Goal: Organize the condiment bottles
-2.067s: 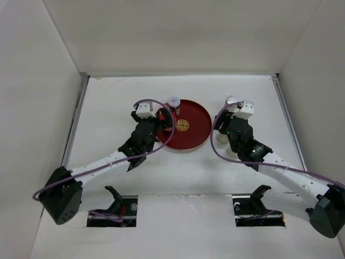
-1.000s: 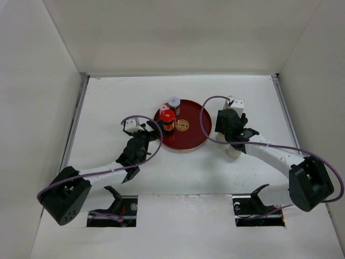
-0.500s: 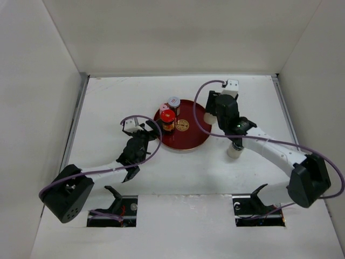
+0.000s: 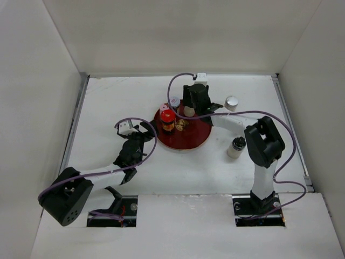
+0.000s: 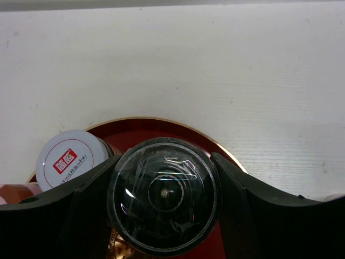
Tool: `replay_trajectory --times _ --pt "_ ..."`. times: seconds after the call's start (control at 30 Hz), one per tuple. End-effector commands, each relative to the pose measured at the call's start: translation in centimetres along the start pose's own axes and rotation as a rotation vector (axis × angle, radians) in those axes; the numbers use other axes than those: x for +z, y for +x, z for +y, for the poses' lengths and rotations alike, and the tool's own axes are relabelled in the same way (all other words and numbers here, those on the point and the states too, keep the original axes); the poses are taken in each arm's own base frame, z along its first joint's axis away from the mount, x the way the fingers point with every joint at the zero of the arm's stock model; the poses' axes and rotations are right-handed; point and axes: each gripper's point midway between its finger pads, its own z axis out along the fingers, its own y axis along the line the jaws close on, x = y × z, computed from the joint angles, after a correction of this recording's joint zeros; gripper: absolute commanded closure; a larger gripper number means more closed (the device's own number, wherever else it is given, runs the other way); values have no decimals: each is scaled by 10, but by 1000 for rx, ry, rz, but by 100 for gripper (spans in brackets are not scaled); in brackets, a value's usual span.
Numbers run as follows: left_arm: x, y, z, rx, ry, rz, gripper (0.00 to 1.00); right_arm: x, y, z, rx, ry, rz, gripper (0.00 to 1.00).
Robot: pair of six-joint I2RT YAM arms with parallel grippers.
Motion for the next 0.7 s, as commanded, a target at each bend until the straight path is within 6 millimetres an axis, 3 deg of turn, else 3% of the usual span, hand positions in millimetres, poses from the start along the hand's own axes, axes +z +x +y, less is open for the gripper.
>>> replay_trajectory --times 0.0,0.2,0.33,0.43,0.57,0.67 --pt "1 -16 -8 -57 27 -57 3 -2 -59 24 60 -59 -147 44" --pt "2 -15 -9 -55 29 -51 3 3 -37 18 43 -35 -109 27" --pt "2 -13 -11 -54 36 -44 3 -2 -35 17 44 -42 -102 16" --pt "2 -12 -12 -54 38 -42 3 -17 -49 19 63 -75 -120 12" --pt "2 -14 -11 -57 36 -47 3 -57 -77 10 89 -106 -167 11" --pt "1 -17 -10 -62 37 -55 3 -81 -92 -28 128 -58 -212 12"
